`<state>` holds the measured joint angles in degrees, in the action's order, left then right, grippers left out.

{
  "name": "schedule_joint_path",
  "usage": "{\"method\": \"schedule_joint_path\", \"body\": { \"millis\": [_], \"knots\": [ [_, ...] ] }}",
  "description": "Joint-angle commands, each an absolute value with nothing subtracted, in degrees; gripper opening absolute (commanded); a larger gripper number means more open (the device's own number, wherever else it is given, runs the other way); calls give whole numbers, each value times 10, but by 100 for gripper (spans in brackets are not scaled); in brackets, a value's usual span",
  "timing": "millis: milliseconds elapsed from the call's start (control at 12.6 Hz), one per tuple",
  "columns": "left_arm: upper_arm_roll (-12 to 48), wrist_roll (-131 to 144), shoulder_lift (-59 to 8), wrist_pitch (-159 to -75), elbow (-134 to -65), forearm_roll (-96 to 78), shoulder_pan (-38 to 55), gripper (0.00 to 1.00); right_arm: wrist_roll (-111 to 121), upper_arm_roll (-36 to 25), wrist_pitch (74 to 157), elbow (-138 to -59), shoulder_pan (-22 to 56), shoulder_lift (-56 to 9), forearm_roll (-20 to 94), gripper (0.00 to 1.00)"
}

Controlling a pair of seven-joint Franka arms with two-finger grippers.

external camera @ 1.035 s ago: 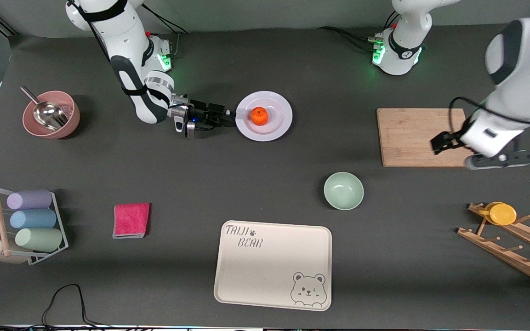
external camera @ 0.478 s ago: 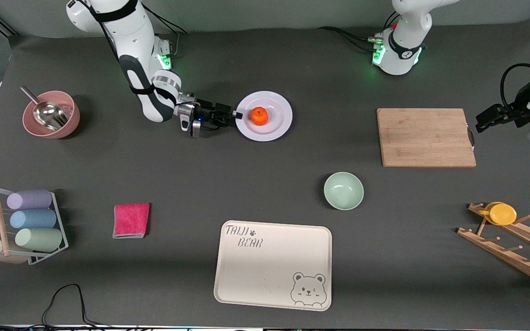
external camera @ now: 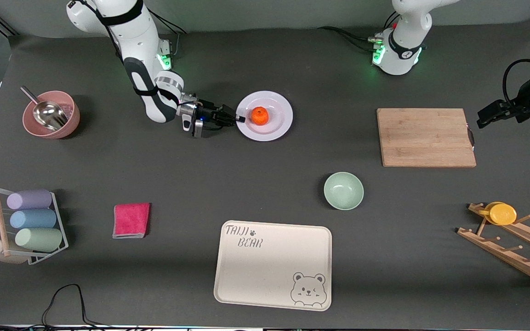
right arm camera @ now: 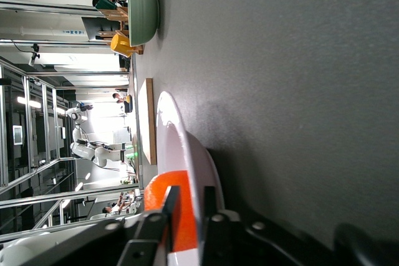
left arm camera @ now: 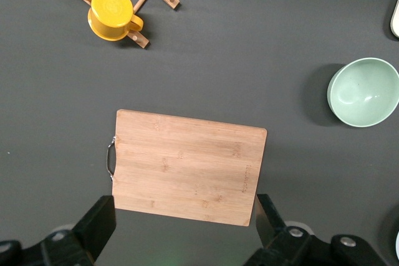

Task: Place orange and plate with both arms
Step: 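Slide the plate with the right gripper onto the bear tray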

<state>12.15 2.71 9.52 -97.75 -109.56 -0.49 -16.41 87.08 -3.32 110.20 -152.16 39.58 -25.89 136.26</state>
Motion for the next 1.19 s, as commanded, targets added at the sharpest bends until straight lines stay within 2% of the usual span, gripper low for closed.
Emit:
{"method": "schedule_joint_path", "body": {
  "millis": [0,318,637,876,1114],
  "knots": [
    [118,18,109,-970,-1101,-13,-163,100,895,-32,1097,-1512,401,-279,1383,0],
    [119,18,107,-980,-1102,-13,-163,100,861,-33,1084,-1511,382,-273,1373,0],
    [119,18,106,-986,-1102,-15,-163,100,748,-36,1088,-1480,317,-218,1301,0],
    [119,23,105,-991,-1102,-15,-157,100,658,-38,1092,-1400,271,-216,1234,0],
    [119,23,105,-991,-1102,-15,-158,100,581,-41,1142,-1280,220,-242,1152,0]
  ]
}}
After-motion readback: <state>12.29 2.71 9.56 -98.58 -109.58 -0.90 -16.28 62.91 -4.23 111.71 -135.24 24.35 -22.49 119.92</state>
